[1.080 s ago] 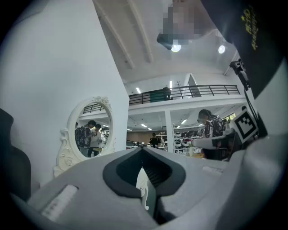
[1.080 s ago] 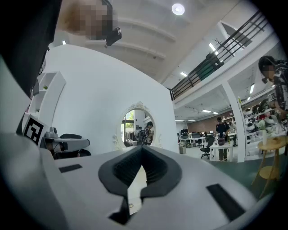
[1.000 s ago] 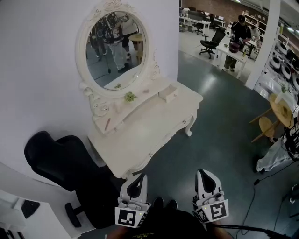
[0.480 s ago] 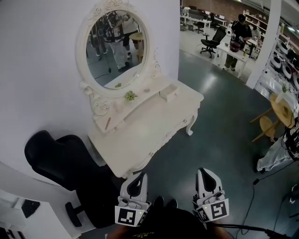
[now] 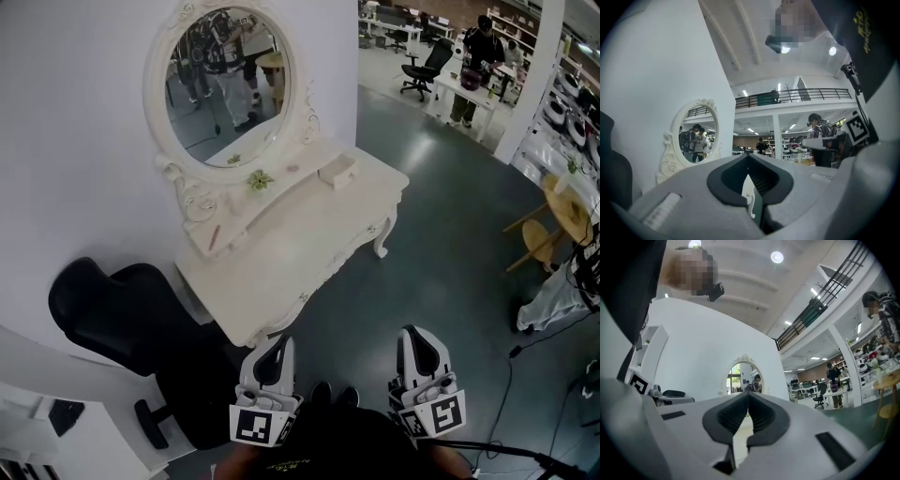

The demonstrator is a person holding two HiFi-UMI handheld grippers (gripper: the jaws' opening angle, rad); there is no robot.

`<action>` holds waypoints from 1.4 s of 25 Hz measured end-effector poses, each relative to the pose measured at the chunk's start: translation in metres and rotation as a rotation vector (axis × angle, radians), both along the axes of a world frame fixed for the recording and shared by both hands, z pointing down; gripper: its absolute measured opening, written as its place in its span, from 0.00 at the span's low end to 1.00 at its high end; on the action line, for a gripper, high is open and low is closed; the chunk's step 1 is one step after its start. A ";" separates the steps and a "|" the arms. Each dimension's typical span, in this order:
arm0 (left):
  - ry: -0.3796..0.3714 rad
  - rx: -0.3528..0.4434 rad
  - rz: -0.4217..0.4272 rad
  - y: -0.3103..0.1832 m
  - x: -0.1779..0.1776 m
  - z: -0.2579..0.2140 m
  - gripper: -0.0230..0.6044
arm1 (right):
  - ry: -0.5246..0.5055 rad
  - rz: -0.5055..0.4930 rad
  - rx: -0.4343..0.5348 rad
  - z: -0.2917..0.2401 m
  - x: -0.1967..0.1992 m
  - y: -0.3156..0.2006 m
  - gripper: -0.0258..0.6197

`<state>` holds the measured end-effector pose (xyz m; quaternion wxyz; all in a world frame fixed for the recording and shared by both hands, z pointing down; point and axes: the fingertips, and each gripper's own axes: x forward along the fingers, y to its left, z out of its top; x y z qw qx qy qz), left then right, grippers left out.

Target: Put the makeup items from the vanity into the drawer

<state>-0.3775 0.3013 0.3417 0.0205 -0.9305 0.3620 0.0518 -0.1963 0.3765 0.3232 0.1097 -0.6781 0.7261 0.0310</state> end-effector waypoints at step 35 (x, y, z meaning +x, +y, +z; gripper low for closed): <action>-0.081 -0.033 -0.015 -0.026 0.111 0.020 0.07 | -0.027 0.021 -0.098 0.047 0.118 -0.024 0.04</action>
